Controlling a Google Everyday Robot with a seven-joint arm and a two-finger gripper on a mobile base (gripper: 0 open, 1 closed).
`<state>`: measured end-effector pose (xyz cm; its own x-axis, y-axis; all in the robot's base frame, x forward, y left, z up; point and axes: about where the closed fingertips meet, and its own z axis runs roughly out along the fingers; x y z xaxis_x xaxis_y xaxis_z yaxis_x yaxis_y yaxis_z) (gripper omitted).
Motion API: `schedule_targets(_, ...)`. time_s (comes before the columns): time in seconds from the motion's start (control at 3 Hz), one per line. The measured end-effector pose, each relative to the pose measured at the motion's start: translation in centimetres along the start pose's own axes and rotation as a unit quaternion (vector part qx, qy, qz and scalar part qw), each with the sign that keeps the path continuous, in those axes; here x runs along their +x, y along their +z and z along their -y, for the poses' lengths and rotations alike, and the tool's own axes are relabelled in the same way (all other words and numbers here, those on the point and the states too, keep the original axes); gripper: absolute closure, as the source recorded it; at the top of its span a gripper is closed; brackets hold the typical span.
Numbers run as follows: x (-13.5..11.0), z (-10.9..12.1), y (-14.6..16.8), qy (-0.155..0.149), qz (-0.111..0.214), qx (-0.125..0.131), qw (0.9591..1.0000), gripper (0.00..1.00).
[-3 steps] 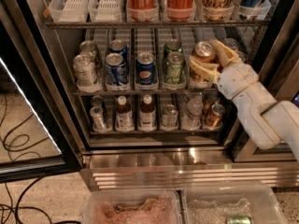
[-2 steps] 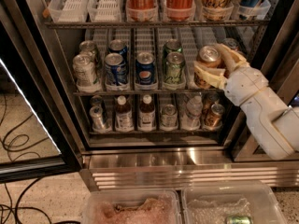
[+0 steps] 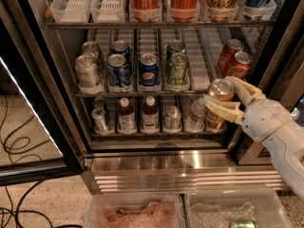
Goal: Pick orange can from middle shelf of fridge
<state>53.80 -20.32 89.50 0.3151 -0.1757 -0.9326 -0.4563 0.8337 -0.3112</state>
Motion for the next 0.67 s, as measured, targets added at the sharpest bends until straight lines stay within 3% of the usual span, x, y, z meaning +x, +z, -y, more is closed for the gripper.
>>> schedule_targets(0.33,0.9,-2.7,-3.3,0.01,-0.031,-0.035,0.9989,1.0)
schedule_targets(0.67,0.9,-5.7,-6.3,0.027,-0.049,-0.086,0.9947,1.0)
